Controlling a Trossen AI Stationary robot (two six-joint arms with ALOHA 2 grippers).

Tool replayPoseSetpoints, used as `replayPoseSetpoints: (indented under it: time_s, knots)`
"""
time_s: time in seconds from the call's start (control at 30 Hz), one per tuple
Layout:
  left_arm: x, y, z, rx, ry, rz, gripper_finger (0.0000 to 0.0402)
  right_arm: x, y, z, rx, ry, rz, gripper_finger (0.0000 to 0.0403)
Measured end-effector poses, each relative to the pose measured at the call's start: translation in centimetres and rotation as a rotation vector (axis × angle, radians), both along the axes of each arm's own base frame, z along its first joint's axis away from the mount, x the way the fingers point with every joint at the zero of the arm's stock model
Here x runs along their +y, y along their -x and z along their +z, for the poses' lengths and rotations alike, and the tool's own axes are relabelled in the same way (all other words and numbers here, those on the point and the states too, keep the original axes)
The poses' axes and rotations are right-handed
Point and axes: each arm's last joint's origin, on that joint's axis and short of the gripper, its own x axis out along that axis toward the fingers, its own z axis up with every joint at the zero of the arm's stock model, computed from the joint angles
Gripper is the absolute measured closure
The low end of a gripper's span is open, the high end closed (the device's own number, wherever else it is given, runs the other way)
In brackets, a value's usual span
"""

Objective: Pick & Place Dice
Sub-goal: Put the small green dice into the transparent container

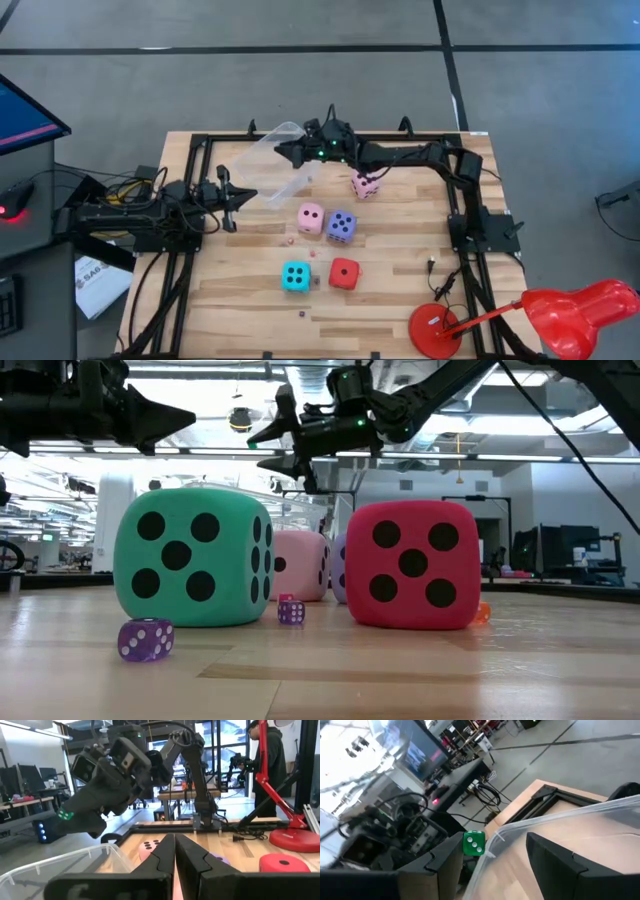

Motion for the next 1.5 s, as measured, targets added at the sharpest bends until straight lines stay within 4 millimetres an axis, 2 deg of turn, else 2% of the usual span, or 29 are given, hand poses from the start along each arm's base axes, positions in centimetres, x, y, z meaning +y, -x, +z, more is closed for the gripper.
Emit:
replayPoseSetpoints:
  time_s: [0.13, 0.2, 0.33, 0.57, 0.93, 1.23, 1.5]
  knots:
    - [0.0, 0.0, 0.0, -0.007, 0.019, -0.002, 0.0399, 0.5, -0.1, 0.0, 0.015, 0.053, 0.017, 0.0192]
    - [0.1, 0.0, 0.1, -0.031, 0.086, 0.02, 0.0399, 0.6, -0.2, -0.1, 0.011, 0.017, 0.016, 0.0192]
    - [0.5, 0.2, 0.1, -0.062, 0.16, 0.171, 0.0399, 0.6, -0.2, 0.0, -0.013, -0.106, 0.002, 0.0192]
    - [1.0, -0.8, -0.7, 0.045, 0.058, 0.281, 0.0399, 0.6, -0.2, 0.0, -0.029, -0.194, -0.008, 0.0192]
    - [1.7, -3.5, -1.0, 0.023, -0.042, 0.313, 0.0399, 0.6, -0.2, 0.0, -0.033, -0.218, -0.01, 0.0192]
    - [2.7, -6.8, 0.7, 0.082, -0.132, 0.342, 0.0399, 0.7, -0.2, 0.0, -0.032, -0.215, -0.008, 0.0192]
    - [4.3, -7.6, 1.2, 0.092, -0.125, 0.411, 0.0399, 0.8, -0.2, 0.0, -0.03, -0.208, -0.004, 0.0192]
